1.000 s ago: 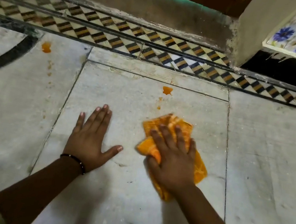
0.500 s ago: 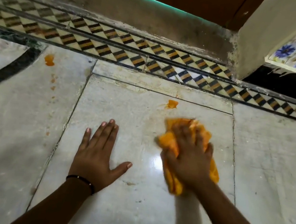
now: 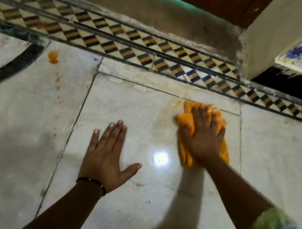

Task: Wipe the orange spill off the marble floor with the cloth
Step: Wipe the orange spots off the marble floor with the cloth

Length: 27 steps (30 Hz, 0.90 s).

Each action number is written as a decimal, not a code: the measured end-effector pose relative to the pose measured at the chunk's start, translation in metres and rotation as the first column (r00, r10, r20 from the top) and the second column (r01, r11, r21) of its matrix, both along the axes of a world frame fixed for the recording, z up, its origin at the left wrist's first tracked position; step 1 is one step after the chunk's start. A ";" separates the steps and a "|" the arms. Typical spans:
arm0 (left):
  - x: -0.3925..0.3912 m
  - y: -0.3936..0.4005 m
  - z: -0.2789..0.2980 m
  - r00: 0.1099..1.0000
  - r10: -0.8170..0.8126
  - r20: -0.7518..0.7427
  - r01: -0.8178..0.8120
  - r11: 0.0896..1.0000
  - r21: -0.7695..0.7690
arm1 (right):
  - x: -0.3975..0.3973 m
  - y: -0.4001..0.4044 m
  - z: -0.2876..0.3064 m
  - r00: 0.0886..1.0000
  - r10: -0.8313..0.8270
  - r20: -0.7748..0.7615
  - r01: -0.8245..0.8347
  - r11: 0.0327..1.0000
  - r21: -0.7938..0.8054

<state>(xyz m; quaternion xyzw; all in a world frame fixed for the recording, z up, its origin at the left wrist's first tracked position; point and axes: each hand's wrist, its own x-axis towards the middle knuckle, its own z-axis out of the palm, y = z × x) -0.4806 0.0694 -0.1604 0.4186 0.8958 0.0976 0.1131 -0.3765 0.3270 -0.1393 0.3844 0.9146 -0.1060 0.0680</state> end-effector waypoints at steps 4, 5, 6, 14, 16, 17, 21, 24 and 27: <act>-0.001 0.002 0.000 1.000 -0.013 -0.012 0.013 1.000 -0.018 | -0.068 -0.005 -0.001 0.992 -0.109 0.062 0.111 0.993 -0.027; -0.001 0.000 0.000 1.000 -0.012 -0.003 0.012 1.000 -0.017 | -0.072 -0.018 0.000 0.998 -0.012 0.067 0.014 0.999 -0.033; -0.001 -0.002 0.000 1.000 -0.010 0.000 0.010 1.000 -0.010 | -0.067 -0.033 0.001 0.993 0.103 0.056 -0.101 0.994 -0.040; -0.002 -0.002 -0.001 1.000 -0.018 -0.008 0.019 1.000 0.025 | -0.025 0.004 0.003 0.988 0.147 0.041 -0.148 0.989 0.020; -0.002 0.000 -0.002 1.000 -0.013 -0.028 0.013 1.000 0.016 | -0.072 0.006 -0.004 1.000 -0.009 0.011 0.009 1.000 0.022; -0.001 0.000 -0.002 0.999 -0.010 -0.031 0.010 1.000 -0.002 | -0.090 -0.002 -0.005 0.999 -0.033 0.011 0.033 0.999 0.018; -0.001 0.000 0.001 1.000 -0.005 -0.021 0.004 0.999 -0.043 | -0.067 -0.053 -0.005 0.949 0.314 -0.024 -0.313 0.949 0.032; 0.000 0.000 0.002 1.000 -0.005 -0.012 0.005 0.999 -0.040 | -0.002 -0.040 -0.001 0.875 0.483 0.003 -0.483 0.874 0.051; 0.000 0.001 -0.001 1.000 -0.006 -0.026 0.005 1.000 -0.031 | -0.008 0.014 -0.002 0.956 0.295 0.015 -0.295 0.954 0.055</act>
